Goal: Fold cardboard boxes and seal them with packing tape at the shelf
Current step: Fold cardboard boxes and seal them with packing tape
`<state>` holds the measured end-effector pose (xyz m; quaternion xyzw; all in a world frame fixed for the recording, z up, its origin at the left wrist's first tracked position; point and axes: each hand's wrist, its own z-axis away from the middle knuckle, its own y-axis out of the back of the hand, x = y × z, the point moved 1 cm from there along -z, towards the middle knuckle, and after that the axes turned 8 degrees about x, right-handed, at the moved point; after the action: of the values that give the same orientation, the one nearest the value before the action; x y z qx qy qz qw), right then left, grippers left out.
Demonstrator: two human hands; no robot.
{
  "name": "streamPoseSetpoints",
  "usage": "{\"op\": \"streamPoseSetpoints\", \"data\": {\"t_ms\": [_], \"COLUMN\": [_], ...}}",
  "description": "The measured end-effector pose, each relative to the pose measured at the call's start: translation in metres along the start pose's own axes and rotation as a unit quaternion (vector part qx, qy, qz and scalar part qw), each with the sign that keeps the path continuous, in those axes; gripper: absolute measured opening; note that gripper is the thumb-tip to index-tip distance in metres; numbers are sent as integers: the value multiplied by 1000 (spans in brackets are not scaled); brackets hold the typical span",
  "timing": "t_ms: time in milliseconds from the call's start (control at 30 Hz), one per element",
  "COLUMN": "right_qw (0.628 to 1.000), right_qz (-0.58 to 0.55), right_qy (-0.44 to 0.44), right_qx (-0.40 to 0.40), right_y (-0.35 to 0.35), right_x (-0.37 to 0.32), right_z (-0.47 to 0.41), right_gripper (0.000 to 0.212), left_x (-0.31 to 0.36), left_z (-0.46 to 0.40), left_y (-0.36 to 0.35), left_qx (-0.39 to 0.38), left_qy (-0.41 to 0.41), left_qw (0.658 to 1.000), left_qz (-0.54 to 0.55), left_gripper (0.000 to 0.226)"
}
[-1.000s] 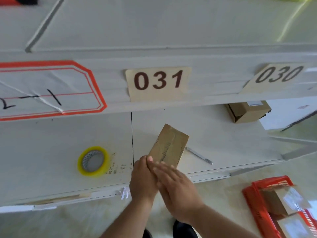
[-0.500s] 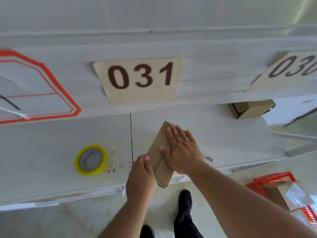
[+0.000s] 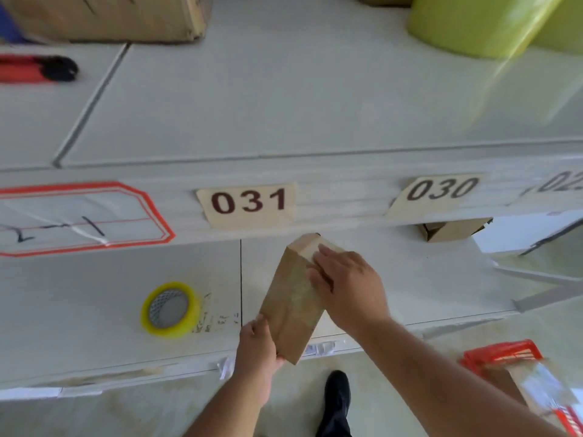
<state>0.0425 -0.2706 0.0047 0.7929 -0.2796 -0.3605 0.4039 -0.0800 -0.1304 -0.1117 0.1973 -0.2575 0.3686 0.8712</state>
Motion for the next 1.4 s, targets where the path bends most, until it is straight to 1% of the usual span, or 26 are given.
{"op": "streamPoseSetpoints", "data": {"t_ms": [67, 133, 167, 200, 233, 267, 300, 367, 467, 533, 633, 733, 800, 867, 933, 967, 1000, 1033, 1067, 1100, 1133, 1167, 1233, 1267, 1333, 1400], "right_qw": [996, 992, 990, 989, 988, 988, 988, 989, 988, 985, 986, 969, 955, 932, 914, 908, 903, 898, 894, 894, 901, 923, 979, 992, 996, 989], "right_qz": [23, 29, 27, 24, 21, 18, 15, -1, 4, 52, 73, 62, 56, 21, -60, -113, -161, -196, -224, -246, -258, -248, -170, -118, -15, 37], "right_qy": [68, 111, 130, 143, 148, 150, 151, 147, 149, 142, 49, -24, -87, -194, -253, -268, -279, -290, -299, -301, -287, -245, -86, -6, 81, 115], "right_qx": [51, 55, 48, 37, 25, 14, 6, -6, -46, -80, -142, -237, -278, -306, -311, -302, -285, -266, -245, -223, -197, -161, -66, -41, -45, -87], "right_y": [-3, -11, -15, -18, -20, -21, -21, -21, -17, -19, -18, -16, -15, -11, -11, -10, -9, -7, -4, -1, 2, 4, 2, -6, -27, -44], "right_x": [-14, -27, -34, -41, -47, -53, -59, -65, -62, -55, -45, -34, -26, -13, -4, -3, -4, -5, -9, -14, -20, -26, -39, -44, -48, -50], "right_z": [23, 45, 54, 62, 68, 73, 77, 86, 93, 88, 59, 24, 5, -11, -14, -10, -6, 0, 4, 8, 12, 16, 26, 35, 58, 81], "right_gripper": [27, 30, 31, 33, 35, 36, 36, 35, 49, 57, 68, 78, 78, 76, 67, 62, 56, 49, 43, 38, 35, 34, 38, 42, 50, 57], "left_x": [-12, 13, 27, 43, 59, 70, 78, 87, 82, 78, 76, 77, 79, 78, 70, 66, 61, 56, 53, 51, 50, 49, 47, 47, 41, 35], "left_z": [-23, -1, 11, 28, 46, 58, 63, 68, 57, 53, 48, 50, 52, 58, 56, 56, 57, 58, 63, 65, 66, 66, 65, 66, 57, 45], "left_y": [-6, -2, 2, 6, 9, 9, 8, 8, 11, 13, 11, 9, 8, 10, 18, 24, 29, 32, 32, 32, 32, 32, 27, 24, 23, 26], "left_qx": [14, 44, 82, 109, 117, 120, 108, 89, 105, 104, 104, 102, 99, 105, 150, 157, 139, 105, 77, 58, 50, 40, -14, -32, -20, 27], "left_qy": [-37, -119, -167, -202, -245, -260, -278, -320, -351, -354, -354, -352, -362, -356, -323, -280, -234, -185, -152, -129, -128, -123, -89, -63, -12, -13], "left_qw": [999, 985, 970, 964, 957, 955, 951, 927, 897, 894, 891, 890, 884, 881, 875, 887, 912, 944, 969, 983, 987, 991, 994, 993, 994, 999], "left_qz": [-30, -115, -156, -136, -97, -78, -85, -172, -247, -255, -263, -272, -277, -295, -329, -333, -307, -252, -182, -117, -79, -40, 61, 95, 104, 44], "left_gripper": [53, 61, 55, 47, 44, 47, 51, 50, 54, 57, 58, 59, 58, 59, 68, 77, 87, 90, 84, 73, 62, 54, 37, 29, 25, 30]}}
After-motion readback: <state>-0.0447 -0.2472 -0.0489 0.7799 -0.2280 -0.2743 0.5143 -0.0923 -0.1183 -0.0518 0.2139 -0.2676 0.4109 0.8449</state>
